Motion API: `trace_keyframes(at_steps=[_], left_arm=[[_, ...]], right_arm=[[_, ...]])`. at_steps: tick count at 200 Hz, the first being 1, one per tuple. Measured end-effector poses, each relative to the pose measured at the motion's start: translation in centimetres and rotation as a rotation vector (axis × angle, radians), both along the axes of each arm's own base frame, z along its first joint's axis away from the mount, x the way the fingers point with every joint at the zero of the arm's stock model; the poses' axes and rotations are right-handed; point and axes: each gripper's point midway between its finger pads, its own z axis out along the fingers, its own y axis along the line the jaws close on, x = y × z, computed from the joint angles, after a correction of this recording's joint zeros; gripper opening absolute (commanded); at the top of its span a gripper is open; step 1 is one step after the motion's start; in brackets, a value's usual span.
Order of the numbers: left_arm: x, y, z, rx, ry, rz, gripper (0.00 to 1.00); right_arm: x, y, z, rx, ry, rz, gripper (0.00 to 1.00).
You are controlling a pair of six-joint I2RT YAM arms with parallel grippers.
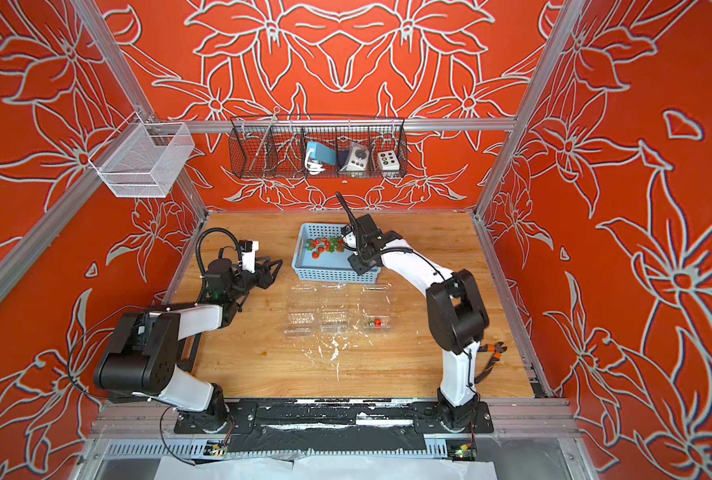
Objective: Pack strawberries into containers
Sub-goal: Place the strawberry in the packing box.
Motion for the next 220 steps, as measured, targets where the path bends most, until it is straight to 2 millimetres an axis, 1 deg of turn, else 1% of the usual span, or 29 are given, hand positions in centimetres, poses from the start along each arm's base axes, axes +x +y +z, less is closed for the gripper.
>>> trace_keyframes(at_steps=[26,43,61,80,107,140,184,220], left_arm=[[0.0,0.0,0.0,0.0,0.0,0.0,0.55],[0.0,0.0,0.0,0.0,0.0,0.0,0.55],[0.0,0.0,0.0,0.0,0.0,0.001,0.54],[0.0,0.0,0.0,0.0,0.0,0.001,0.55],[0.0,0.0,0.0,0.0,0.0,0.001,0.55],[0.0,0.0,0.0,0.0,0.0,0.001,0.55],[0.0,0.0,0.0,0.0,0.0,0.001,0.55],[0.0,0.0,0.0,0.0,0.0,0.002,0.55]], right_arm=[[-3.4,-2.0,1.9,0.04,-0.022,-0.036,0.13],[-5.5,-3.3,2.3,0.061,-0.025,-0.056,0.13],[-7.9,-4.5,1.7,0.07,-0.006,-0.073,0.14],[-10.1,-5.6,0.6,0.072,0.032,-0.089,0.14],[-12.6,-6.3,-1.0,0.079,0.082,-0.101,0.14],[-14.3,-6.2,-2.4,0.078,0.127,-0.099,0.16],[-14.9,-5.5,-2.7,0.079,0.135,-0.085,0.19],[-15.5,-5.7,-3.6,0.056,0.153,-0.092,0.23]])
